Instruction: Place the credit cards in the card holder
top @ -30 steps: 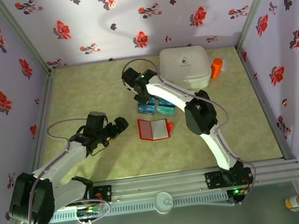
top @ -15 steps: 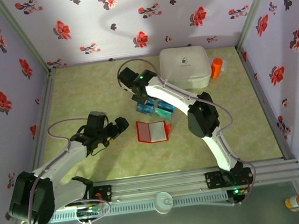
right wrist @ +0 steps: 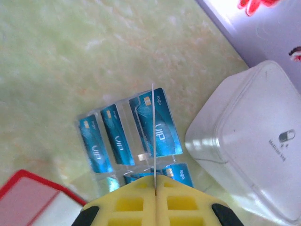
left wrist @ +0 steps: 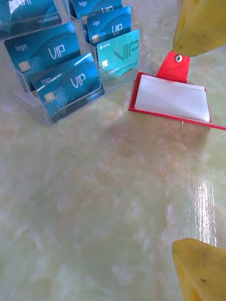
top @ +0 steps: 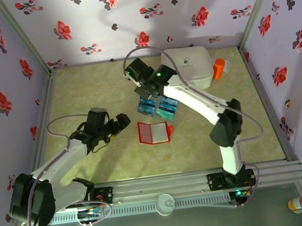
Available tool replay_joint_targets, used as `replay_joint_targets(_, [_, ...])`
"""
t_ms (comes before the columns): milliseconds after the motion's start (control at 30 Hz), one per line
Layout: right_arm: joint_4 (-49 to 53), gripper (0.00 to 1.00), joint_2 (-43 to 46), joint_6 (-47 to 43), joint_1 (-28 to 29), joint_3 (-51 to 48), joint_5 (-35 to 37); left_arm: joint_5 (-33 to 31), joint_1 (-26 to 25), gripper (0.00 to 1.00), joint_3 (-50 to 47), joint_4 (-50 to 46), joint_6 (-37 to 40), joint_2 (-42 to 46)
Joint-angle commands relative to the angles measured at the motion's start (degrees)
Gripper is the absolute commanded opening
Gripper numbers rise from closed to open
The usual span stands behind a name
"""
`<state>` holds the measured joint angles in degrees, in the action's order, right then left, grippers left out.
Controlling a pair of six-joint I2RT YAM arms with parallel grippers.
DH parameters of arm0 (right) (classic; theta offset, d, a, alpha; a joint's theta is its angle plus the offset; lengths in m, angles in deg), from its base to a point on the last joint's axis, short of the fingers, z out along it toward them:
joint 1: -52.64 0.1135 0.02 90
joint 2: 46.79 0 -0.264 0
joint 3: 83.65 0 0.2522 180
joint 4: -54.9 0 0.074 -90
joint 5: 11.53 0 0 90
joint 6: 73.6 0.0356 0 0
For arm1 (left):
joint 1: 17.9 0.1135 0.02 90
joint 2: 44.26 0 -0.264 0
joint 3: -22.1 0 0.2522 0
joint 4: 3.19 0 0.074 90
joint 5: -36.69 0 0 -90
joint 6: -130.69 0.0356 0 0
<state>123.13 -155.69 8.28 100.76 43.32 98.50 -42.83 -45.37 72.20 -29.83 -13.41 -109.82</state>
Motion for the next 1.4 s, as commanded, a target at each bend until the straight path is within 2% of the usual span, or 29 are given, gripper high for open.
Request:
replay_joint_targets(0, [-4.7,0.0,7.2,9.7,-2.3,-7.4,-6.6,-1.9,-0.8,1.0,3.2,-3.5,3.2,0.3])
replay_joint_targets(100, [-11.6,0.0,15.0,17.7,-5.2,-18.1,-13.4,-3.9,-2.2,1.0,5.0,-5.4,4.7,0.2])
replay_joint_targets(267, [-28.7,0.0,28.1,32.6,-10.1,-41.5,-24.9,-10.8,-7.9,1.0,9.5,-10.2,8.4,-2.3])
replay_joint_targets(467, [-46.1,0.0,37.5,47.4,-11.3,-62.4,-30.4,-19.5,-15.3,1.0,15.5,-14.4,12.4,-9.4])
replay_joint_targets(633, [-60.9,0.0,40.2,57.6,-11.3,-76.1,-33.2,-24.5,-19.3,1.0,18.6,-15.2,14.4,-15.1])
replay_joint_targets(933, [-70.8,0.0,40.2,63.4,-10.4,-86.0,-33.0,-28.3,-22.9,1.0,18.9,-13.9,16.3,-20.9])
replay_joint_targets(1367, [-80.3,0.0,33.5,63.4,-7.5,-88.3,-35.3,-32.0,-24.0,1.0,14.3,-14.6,16.0,-22.2])
